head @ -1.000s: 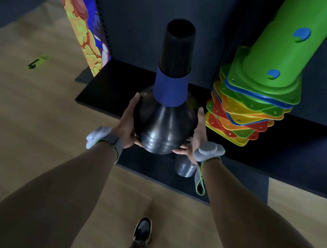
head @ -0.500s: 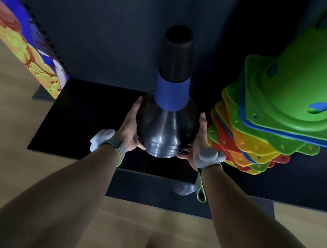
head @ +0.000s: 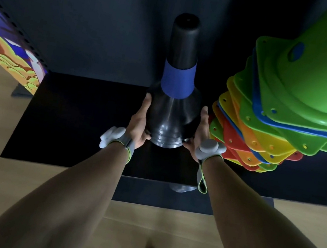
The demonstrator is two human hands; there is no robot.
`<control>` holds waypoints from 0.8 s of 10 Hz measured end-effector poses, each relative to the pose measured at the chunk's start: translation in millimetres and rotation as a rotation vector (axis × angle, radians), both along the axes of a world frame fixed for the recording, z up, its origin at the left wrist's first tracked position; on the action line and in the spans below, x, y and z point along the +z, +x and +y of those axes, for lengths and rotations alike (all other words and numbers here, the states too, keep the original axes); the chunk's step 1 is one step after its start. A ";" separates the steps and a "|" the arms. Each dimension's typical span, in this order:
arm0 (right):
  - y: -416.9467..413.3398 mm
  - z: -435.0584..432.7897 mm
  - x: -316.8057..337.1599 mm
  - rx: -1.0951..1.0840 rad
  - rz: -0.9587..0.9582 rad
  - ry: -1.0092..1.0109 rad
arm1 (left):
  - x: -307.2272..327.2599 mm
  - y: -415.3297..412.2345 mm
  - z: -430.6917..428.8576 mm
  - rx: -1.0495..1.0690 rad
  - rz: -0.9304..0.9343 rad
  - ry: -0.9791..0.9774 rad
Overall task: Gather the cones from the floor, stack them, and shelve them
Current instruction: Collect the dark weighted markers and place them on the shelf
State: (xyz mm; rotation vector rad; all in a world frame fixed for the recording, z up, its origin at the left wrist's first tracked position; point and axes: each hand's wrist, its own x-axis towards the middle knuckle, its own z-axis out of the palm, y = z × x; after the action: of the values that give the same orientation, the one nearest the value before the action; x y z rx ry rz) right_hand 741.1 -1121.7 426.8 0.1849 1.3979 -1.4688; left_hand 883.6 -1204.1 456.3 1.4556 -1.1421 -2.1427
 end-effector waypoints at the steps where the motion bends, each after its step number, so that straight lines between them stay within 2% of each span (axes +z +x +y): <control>1: -5.8 -5.6 -8.7 0.025 0.190 0.078 | -0.5 -3.6 -6.0 0.062 -0.141 -0.019; 2: 6.9 -1.2 5.0 0.118 0.452 0.133 | 25.9 -3.8 8.2 0.072 -0.267 -0.056; 4: 33.9 56.0 58.4 0.325 0.496 0.231 | 61.7 22.1 64.0 0.026 -0.351 -0.044; 5: 45.8 91.6 95.8 0.440 0.549 0.211 | 87.0 35.8 103.4 -0.040 -0.343 -0.126; 6: 64.0 149.5 138.3 0.506 0.627 0.161 | 129.1 55.0 166.1 -0.109 -0.356 -0.224; 7: 91.8 233.8 197.4 0.528 0.698 0.095 | 184.9 85.9 251.5 -0.093 -0.325 -0.331; 8: 108.6 295.4 242.1 0.519 0.681 0.090 | 226.4 110.5 309.8 -0.057 -0.303 -0.389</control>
State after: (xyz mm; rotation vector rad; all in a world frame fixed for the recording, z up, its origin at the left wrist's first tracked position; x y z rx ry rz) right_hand 849.7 -826.3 668.9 -0.6381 1.8680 -1.0600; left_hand 994.0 -894.3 682.6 1.6035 -1.6162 -1.6403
